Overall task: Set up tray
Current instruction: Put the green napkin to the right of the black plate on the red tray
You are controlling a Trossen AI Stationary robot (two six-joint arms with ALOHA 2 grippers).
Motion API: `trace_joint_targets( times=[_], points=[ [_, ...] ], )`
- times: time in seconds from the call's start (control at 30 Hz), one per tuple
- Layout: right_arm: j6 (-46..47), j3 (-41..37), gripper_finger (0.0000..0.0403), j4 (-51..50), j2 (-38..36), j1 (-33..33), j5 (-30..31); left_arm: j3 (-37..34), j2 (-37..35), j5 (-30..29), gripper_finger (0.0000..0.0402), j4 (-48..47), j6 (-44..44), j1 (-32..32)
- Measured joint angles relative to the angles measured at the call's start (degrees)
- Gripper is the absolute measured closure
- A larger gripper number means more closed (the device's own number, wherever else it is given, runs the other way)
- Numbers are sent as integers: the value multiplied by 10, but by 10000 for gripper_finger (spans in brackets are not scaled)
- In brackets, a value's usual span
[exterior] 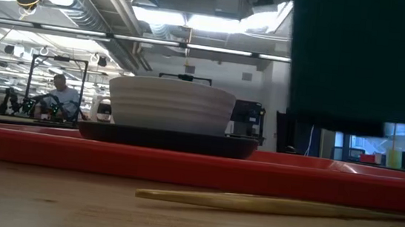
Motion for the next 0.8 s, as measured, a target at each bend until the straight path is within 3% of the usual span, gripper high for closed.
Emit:
trace_joint_targets(
  times=[0.37,0.57,0.8],
  points=[
    [-47,-99,394,59,4,-11,-51,0,5,-16,313,0,-15,0],
    [-71,-149,394,103,4,-22,-52,0,10,-16,313,0,-21,1],
    [-112,-173,388,104,5,-50,-10,0,13,-16,313,0,-24,1]
  ],
)
